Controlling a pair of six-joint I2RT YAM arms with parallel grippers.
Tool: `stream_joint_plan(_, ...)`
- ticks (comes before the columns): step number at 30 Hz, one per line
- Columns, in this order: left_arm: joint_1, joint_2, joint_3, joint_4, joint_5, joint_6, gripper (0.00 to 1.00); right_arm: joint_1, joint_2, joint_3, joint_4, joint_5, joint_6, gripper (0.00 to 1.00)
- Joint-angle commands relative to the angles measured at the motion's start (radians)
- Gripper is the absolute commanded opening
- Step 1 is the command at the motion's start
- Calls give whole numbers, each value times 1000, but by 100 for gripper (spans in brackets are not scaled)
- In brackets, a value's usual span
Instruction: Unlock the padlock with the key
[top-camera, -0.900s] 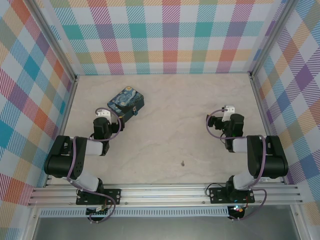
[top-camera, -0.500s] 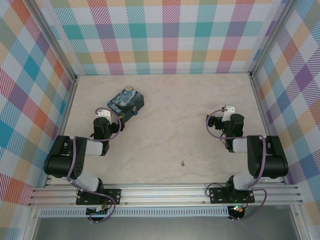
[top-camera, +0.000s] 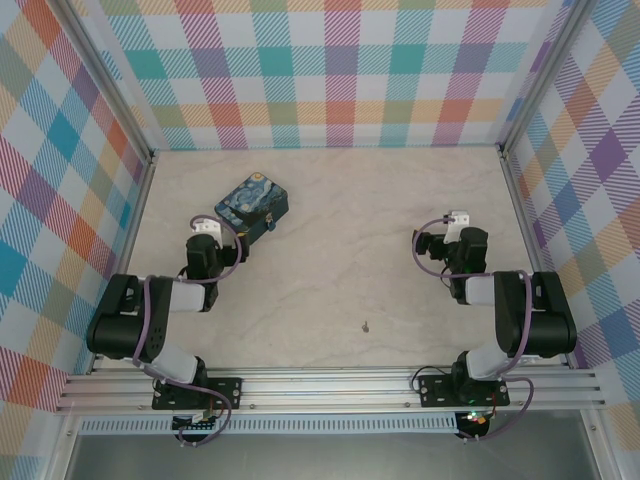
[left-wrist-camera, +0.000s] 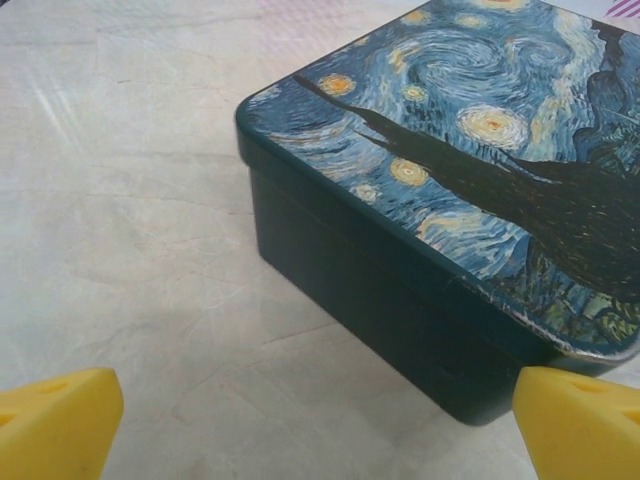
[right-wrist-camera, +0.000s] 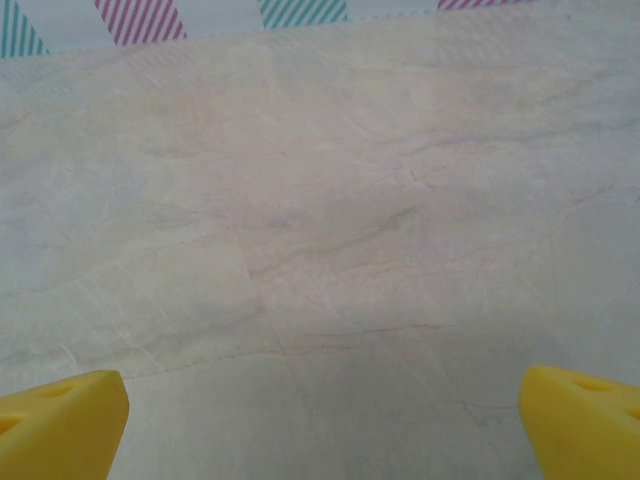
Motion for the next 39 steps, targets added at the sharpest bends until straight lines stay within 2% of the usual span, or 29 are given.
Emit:
stream_joint_plan(1, 16, -174, 50, -205, -45, -30, 100, -4, -82, 80, -169, -14, -13, 100)
stream_joint_plan(7, 15, -389, 102, -476, -25, -153, 100, -4, -201, 127, -359, -19, 35, 100)
stream_joint_plan(10, 14, -457, 133, -562, 47, -197, 100, -4, -268, 157, -490, -61, 98, 100)
stream_joint_plan(14, -7, -489, 182, -636, 143, -294, 100, -1, -342, 215, -697, -173, 212, 100)
stream_joint_plan(17, -76, -465, 228, -677, 178, -345, 100, 29, -388, 247, -843, -205, 274, 100)
stream_joint_plan(22, -249, -382, 282, -642, 175, -393, 99, 180, -402, 314, -1085, -174, 280, 99)
stream_joint_plan(27, -360, -267, 314, -534, 188, -478, 97, 373, -353, 330, -1199, -132, 338, 92)
stream_joint_plan(30, -395, -203, 317, -457, 209, -513, 97, 473, -302, 329, -1235, -134, 381, 89)
stream_joint_plan(39, -413, -140, 317, -425, 196, -530, 97, 713, -187, 363, -1403, -69, 488, 73)
